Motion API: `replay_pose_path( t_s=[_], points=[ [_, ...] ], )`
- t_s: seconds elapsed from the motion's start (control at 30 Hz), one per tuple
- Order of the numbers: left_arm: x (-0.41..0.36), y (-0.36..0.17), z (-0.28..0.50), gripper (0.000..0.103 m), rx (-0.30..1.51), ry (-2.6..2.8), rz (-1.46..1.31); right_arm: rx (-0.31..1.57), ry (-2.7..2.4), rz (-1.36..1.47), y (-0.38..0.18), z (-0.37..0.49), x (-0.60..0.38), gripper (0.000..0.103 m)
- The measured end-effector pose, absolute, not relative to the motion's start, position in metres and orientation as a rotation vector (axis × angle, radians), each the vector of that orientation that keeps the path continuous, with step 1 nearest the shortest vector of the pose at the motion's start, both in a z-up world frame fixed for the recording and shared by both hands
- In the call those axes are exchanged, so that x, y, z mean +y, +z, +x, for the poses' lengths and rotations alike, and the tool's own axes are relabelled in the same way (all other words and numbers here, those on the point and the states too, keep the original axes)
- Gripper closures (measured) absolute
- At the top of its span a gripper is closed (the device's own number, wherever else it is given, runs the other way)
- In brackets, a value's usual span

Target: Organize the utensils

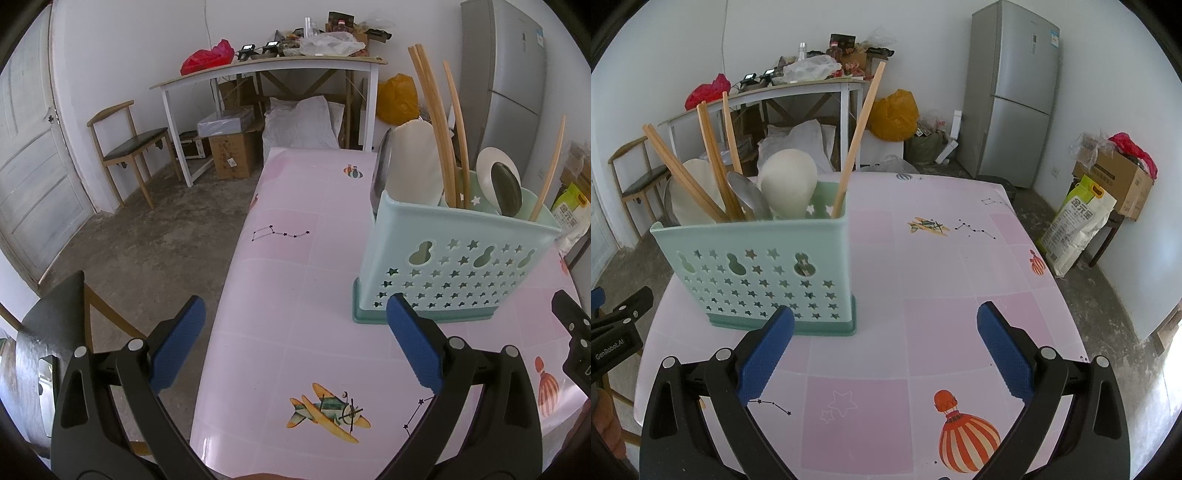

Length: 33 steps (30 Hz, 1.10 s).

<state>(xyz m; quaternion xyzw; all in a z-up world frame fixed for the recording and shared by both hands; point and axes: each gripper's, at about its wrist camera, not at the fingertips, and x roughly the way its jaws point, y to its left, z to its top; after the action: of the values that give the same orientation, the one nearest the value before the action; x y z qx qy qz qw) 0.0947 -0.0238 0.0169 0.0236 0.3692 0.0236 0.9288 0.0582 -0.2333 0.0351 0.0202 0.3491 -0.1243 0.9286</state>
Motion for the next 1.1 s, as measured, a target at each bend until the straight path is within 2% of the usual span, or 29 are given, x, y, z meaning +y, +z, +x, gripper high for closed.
replay_pose_path(
  t_s=[1.1],
  points=[
    [-0.0257,0.0162,0.0955,0.009,0.762,0.045,0.048,0.715,-0.257,0.037,0.0364,0.0566,-0.2352,0.007]
  ],
)
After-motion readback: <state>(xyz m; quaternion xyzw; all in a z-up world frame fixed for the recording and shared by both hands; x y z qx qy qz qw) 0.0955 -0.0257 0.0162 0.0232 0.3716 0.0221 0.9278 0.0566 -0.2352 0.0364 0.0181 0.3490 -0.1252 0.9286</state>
